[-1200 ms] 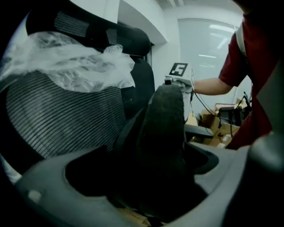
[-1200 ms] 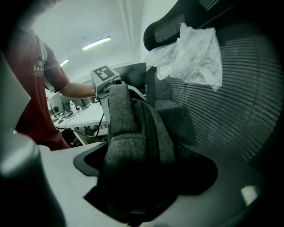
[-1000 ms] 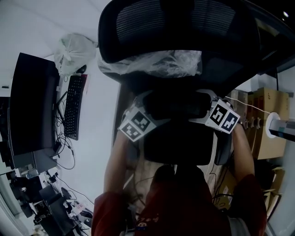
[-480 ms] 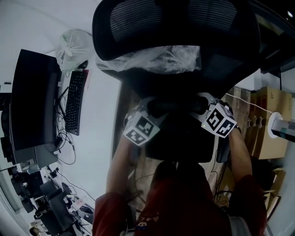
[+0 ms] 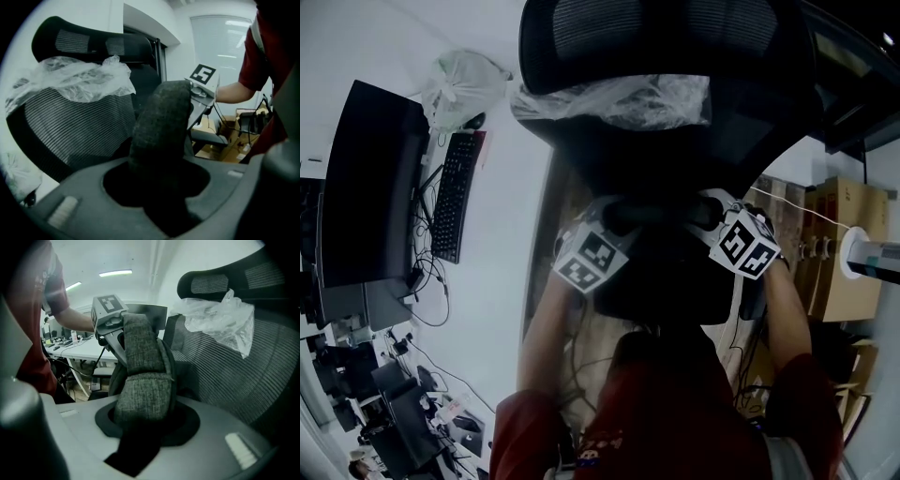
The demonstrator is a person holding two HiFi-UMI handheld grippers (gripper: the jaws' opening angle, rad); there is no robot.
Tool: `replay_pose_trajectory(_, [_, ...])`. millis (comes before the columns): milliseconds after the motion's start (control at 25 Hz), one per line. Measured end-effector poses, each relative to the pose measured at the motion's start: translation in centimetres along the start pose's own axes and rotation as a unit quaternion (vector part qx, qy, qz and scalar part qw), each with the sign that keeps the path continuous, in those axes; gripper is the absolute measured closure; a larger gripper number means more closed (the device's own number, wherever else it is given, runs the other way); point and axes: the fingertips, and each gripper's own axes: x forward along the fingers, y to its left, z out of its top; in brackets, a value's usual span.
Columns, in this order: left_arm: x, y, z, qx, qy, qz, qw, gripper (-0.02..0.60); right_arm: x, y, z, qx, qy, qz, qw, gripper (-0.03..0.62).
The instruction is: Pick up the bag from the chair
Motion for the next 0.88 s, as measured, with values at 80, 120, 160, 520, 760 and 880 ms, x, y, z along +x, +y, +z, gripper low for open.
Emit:
replay_pose_trajectory(80, [-1.1, -0.8, 0.2, 0.002, -0.009, 0.003, 0.9999, 0.430, -0.6, 1.0, 0.7, -0.006, 0.000, -0.007, 1.000, 0.459])
replay_pose_trajectory(120, [-1.7, -1.2, 0.3, 0.005, -0.015, 0.005, 0.9999, 0.431, -1.0, 1.5, 1.1, -0.010, 0.000, -0.012, 1.000, 0.461])
replay_pose_trajectory(160, [-2.3, -1.7, 0.5, 0.008, -0.022, 0.007, 0.9997, 0.431, -1.4, 2.1, 1.5, -0.015, 0.000, -0.017, 1.000, 0.461])
replay_pose_trajectory(520, [-10.0, -7.3, 1.3, 0.043, -0.066, 0.029, 0.9965, 0.434, -5.2, 9.5, 5.8, -0.059, 0.003, -0.062, 0.996, 0.461])
replay_pose_trajectory(760, [-15.4, -13.0, 0.7, 0.064, -0.078, 0.036, 0.9942, 0.436, -7.7, 16.7, 7.9, -0.071, 0.001, -0.075, 0.995, 0.464])
replay_pose_trajectory(880, [-17.9, -16.0, 0.0, 0.074, -0.080, 0.040, 0.9933, 0.436, -8.7, 20.5, 8.5, -0.074, 0.001, -0.081, 0.994, 0.464])
